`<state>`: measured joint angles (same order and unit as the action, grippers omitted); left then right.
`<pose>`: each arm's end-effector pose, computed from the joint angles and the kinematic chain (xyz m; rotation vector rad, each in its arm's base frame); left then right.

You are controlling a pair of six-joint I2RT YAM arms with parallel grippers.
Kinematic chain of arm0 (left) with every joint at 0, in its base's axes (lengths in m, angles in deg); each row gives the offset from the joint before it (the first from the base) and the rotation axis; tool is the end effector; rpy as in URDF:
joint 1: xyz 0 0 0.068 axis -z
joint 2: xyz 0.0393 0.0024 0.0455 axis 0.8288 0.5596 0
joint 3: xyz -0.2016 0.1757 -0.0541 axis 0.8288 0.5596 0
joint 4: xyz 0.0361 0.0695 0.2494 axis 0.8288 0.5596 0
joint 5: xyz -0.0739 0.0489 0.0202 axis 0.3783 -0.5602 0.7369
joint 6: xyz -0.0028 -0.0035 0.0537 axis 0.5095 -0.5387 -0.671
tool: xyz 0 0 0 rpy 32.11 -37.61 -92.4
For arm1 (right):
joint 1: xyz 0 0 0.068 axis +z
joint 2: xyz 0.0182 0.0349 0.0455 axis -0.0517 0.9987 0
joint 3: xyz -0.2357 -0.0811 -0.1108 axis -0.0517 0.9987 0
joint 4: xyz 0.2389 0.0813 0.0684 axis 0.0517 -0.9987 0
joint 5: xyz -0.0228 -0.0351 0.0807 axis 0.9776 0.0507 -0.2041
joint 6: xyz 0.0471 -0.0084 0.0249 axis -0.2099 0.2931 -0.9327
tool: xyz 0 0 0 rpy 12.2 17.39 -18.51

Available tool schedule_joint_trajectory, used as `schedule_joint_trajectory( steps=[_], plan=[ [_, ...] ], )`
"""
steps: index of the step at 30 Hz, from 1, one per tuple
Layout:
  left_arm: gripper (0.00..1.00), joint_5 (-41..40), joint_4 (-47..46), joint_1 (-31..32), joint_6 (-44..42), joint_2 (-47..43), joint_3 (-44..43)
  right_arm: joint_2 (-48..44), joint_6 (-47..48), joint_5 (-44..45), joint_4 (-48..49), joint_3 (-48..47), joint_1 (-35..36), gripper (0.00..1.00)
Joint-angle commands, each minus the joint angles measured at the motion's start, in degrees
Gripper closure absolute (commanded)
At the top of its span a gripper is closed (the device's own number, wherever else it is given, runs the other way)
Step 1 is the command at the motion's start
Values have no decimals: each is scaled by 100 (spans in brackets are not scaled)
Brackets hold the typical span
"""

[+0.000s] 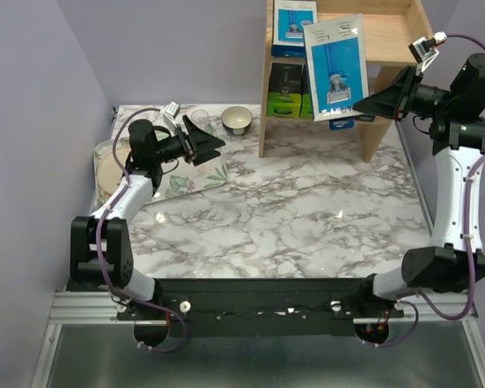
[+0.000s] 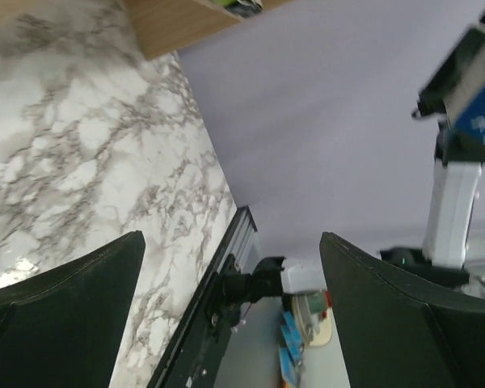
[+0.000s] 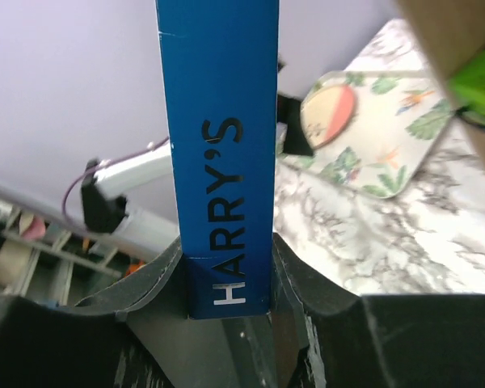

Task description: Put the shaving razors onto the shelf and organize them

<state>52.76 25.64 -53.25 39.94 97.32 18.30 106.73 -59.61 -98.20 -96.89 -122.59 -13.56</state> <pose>0.3302 -0.0464 0.2965 -0.1523 1.9294 -1.7228 0.2792 -0.0165 0.5031 -0.4508 1.7385 1.4667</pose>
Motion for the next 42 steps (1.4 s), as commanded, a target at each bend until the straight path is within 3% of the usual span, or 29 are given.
schedule_joint_trajectory(
  steps=[1, 7, 12, 18, 33, 34, 37, 42],
  plan=[
    [1, 367, 1048, 667, -1072, -322, -484, 754, -346, 493, -107, -693, -444, 69],
    [1, 366, 2106, 1081, -1953, -648, -363, 1353, -593, 1020, 201, -1319, -620, 69],
    [1, 332, 2265, 1117, -2103, -692, -265, 1793, -427, 1504, 44, -2126, -637, 68],
    [1, 217, 2380, 1125, -2208, -604, -379, 2091, -49, 2331, -334, -2382, -655, 65],
    [1, 86, 2880, 1125, -2577, -859, -221, 2682, 453, 3526, -1047, -3499, -664, 30],
    [1, 77, 2907, 1125, -2586, -868, -221, 2629, 584, 3623, -1125, -3491, -664, 17],
    [1, 33, 2924, 1125, -2586, -955, -239, 2400, 848, 4149, -1353, -3499, -664, 2],
    [1, -571, 3275, 1186, -3033, -895, -878, 1918, 1042, 4941, -1416, -3228, -664, 0]
  ],
)
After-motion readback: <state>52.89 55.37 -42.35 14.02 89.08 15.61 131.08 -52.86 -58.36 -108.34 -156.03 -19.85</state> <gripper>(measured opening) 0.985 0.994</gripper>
